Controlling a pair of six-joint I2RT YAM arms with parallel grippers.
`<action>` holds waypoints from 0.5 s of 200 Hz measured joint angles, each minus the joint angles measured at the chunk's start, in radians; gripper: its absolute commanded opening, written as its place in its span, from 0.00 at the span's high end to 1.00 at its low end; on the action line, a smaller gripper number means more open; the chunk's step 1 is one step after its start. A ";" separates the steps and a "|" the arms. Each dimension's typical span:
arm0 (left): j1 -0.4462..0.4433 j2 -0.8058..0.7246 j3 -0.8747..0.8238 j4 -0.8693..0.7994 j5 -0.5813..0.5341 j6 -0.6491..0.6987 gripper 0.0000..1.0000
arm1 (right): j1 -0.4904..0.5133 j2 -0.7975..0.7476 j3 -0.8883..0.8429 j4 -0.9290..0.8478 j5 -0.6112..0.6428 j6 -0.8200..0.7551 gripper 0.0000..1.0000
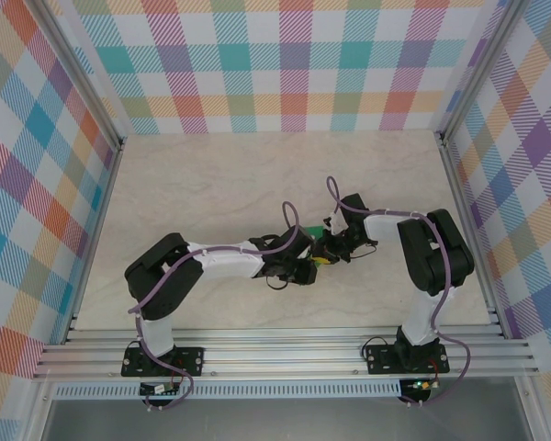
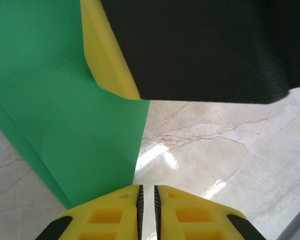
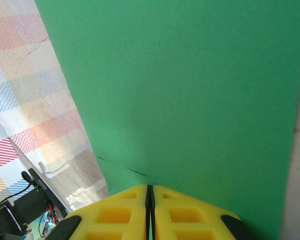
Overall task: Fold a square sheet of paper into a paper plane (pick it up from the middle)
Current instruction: Third fold the triangle at the center of the table.
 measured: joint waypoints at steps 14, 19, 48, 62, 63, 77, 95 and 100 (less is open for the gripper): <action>0.000 0.000 -0.021 0.013 0.000 -0.011 0.85 | 0.000 0.000 0.001 -0.002 0.000 0.000 0.88; 0.000 0.000 -0.028 0.018 -0.002 -0.014 0.85 | 0.000 0.000 0.001 -0.002 0.000 0.000 0.88; 0.000 -0.005 -0.073 0.071 -0.008 -0.029 0.85 | 0.000 0.006 0.013 -0.018 0.000 0.000 0.88; 0.000 -0.015 -0.096 0.098 -0.011 -0.037 0.86 | 0.000 0.008 0.017 -0.024 0.000 -0.001 0.88; 0.000 -0.016 -0.098 0.100 -0.012 -0.037 0.86 | 0.000 0.008 0.017 -0.024 0.000 -0.001 0.88; 0.000 -0.029 -0.121 0.121 -0.019 -0.041 0.86 | 0.000 0.010 0.020 -0.027 0.000 -0.001 0.88; 0.000 -0.046 -0.144 0.130 -0.026 -0.048 0.86 | 0.003 0.013 0.024 -0.030 0.001 -0.003 0.88; 0.000 -0.049 -0.149 0.131 -0.027 -0.049 0.86 | 0.004 0.013 0.025 -0.031 0.001 -0.005 0.88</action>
